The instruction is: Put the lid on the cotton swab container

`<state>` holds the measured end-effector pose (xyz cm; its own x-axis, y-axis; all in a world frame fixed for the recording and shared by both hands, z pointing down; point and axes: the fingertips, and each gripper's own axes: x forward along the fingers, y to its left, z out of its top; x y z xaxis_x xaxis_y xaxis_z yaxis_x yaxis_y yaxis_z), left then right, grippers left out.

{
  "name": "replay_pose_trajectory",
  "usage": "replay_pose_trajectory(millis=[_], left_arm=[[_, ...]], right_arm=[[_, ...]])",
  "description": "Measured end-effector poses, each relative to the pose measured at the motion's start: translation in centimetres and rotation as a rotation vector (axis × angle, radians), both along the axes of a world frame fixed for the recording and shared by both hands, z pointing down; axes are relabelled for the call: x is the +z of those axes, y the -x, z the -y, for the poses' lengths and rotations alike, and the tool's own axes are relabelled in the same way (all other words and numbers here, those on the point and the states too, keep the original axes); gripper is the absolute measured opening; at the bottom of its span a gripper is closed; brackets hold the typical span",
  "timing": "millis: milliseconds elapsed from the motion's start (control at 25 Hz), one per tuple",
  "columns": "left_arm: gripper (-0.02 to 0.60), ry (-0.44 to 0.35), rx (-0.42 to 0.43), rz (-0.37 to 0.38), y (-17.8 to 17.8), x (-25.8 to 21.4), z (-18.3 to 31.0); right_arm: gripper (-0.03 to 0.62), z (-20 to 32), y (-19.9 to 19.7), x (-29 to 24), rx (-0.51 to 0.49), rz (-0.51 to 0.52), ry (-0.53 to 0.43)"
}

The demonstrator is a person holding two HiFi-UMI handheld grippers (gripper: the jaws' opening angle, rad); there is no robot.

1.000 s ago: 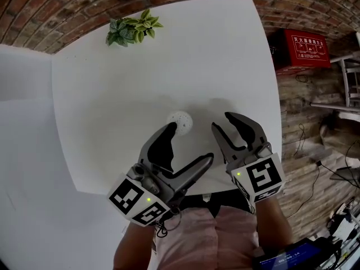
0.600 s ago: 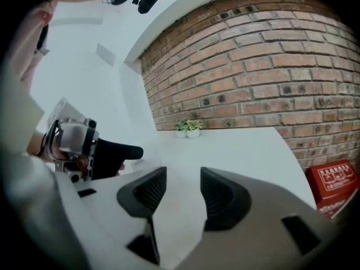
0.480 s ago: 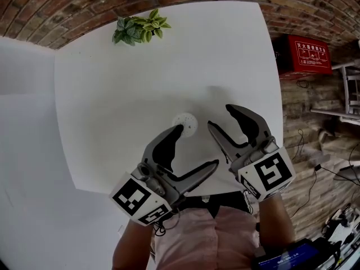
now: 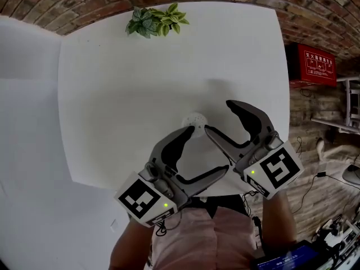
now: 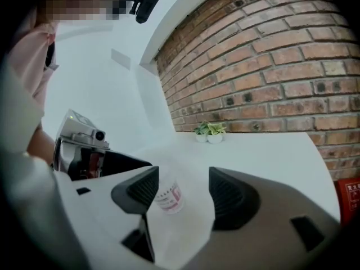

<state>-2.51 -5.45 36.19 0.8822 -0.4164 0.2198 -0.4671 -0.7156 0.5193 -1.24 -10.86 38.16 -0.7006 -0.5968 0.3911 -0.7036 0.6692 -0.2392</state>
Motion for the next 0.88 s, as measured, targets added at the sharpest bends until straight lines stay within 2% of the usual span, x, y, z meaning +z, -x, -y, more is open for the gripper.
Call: replay_pose_trajectory(millis=[280,680,880], left_arm=[[0.443,-0.008,0.024,0.008,-0.25,-0.09,-0.04],[0.44,0.013,0.023,0.003,-0.4,-0.2,0.04],[0.44,-0.013,0.026,0.0,-0.36,-0.23,0.2]], right_arm=[[0.282,0.6,0.12,-0.42,-0.004,0.03,0.01],[0.282,0.71,0.44,0.01,-0.021,0.018,0.012],[0.282,0.71,0.42,0.12,-0.021,0.025,0.019]])
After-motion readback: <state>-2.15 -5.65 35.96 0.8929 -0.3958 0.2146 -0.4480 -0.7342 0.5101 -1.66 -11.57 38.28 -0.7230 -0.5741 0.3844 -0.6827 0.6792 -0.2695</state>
